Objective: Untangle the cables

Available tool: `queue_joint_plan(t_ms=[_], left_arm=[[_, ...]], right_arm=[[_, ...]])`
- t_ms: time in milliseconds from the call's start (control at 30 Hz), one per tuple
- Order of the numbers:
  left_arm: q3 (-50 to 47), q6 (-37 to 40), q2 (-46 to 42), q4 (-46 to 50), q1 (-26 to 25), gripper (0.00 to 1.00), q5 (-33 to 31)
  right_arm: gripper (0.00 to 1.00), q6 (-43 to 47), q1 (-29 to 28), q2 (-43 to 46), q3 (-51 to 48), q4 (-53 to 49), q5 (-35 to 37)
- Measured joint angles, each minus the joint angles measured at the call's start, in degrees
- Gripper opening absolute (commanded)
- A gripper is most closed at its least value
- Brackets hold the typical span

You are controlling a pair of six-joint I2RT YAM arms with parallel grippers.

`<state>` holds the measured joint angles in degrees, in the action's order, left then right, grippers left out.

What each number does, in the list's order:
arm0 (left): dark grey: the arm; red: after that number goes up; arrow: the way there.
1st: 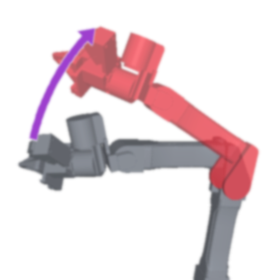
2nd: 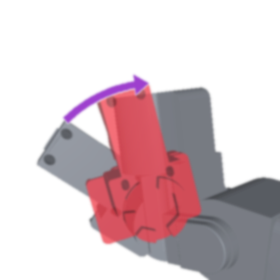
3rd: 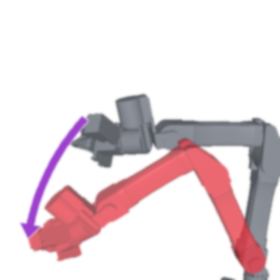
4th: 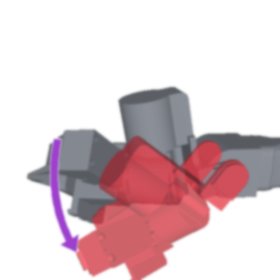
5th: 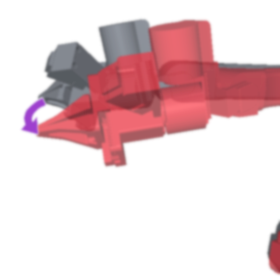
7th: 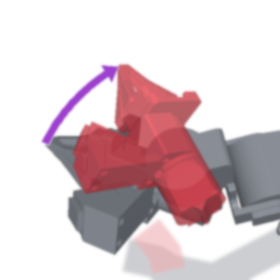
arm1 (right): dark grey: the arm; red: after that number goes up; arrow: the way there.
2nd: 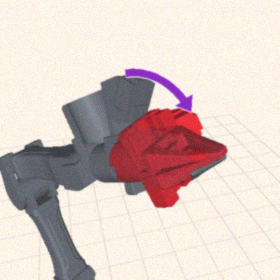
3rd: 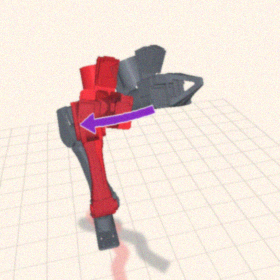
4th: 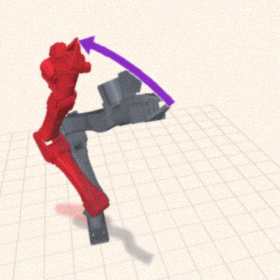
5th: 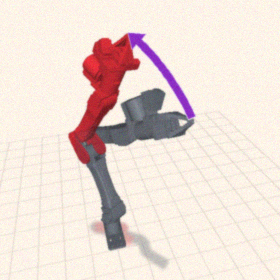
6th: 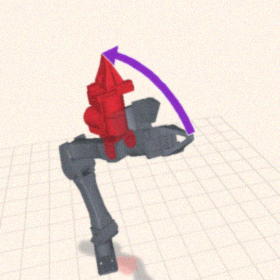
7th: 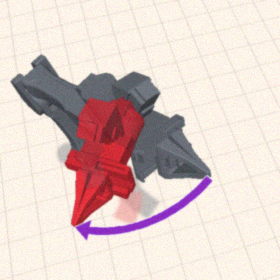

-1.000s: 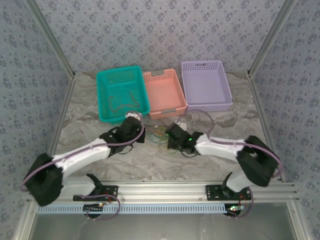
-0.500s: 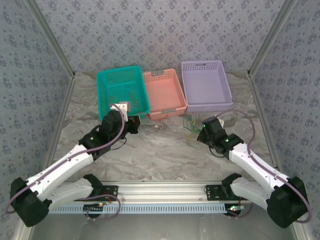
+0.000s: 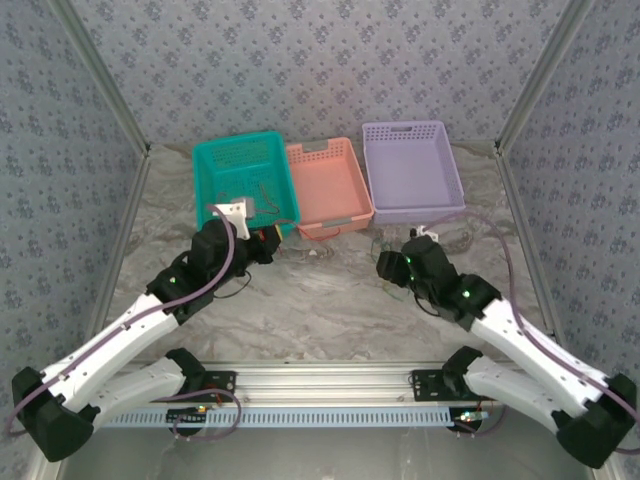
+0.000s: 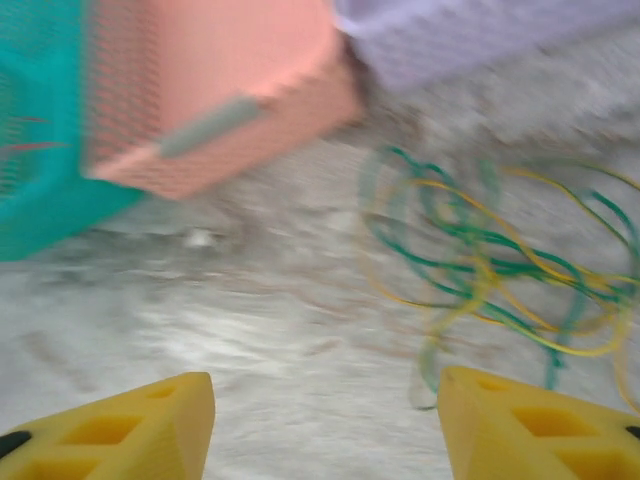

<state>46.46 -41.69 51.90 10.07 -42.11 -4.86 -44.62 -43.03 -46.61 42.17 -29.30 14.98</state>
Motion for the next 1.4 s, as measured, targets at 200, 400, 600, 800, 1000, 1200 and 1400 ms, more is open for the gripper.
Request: queue_joint_plan(t_ms=[200, 400, 600, 800, 1000, 1200, 1400], left_arm=[[0.0, -2.12, 0.7, -2.16, 0.0, 0.0, 1.55], [-0.07, -3.69, 1.07, -3.21, -0.09, 0.0, 3.61], [-1.88, -5.01, 1.07, -4.72, -1.18, 0.0, 5.46], [-3.32, -5.86, 1.07, -6.45, -2.62, 0.0, 7.19], [-4.79, -5.57, 1.51, -6.99, -3.56, 0.0, 10.99], [-5.51, -2.05, 7.78, -9.11, -8.39, 0.0, 15.34], [-3.85, 1.38, 16.06, -12.52, -14.36, 0.0, 15.15]], right_arm=[[0.78, -6.49, -13.97, 0.85, -0.87, 12.5, 7.17], [0.77, -11.61, -14.69, -8.94, -3.74, 28.37, 8.96], [0.54, -17.22, -10.45, -14.93, -3.02, 36.02, 8.7], [0.0, -22.45, -4.5, -18.32, -3.02, 39.76, 5.97], [0.0, -21.33, 0.55, -17.92, 2.75, 33.2, 3.08], [0.0, -14.19, 8.37, -20.44, 16.79, 24.41, -7.08], [0.0, -6.45, 12.07, -28.11, 26.25, 15.13, -17.59]])
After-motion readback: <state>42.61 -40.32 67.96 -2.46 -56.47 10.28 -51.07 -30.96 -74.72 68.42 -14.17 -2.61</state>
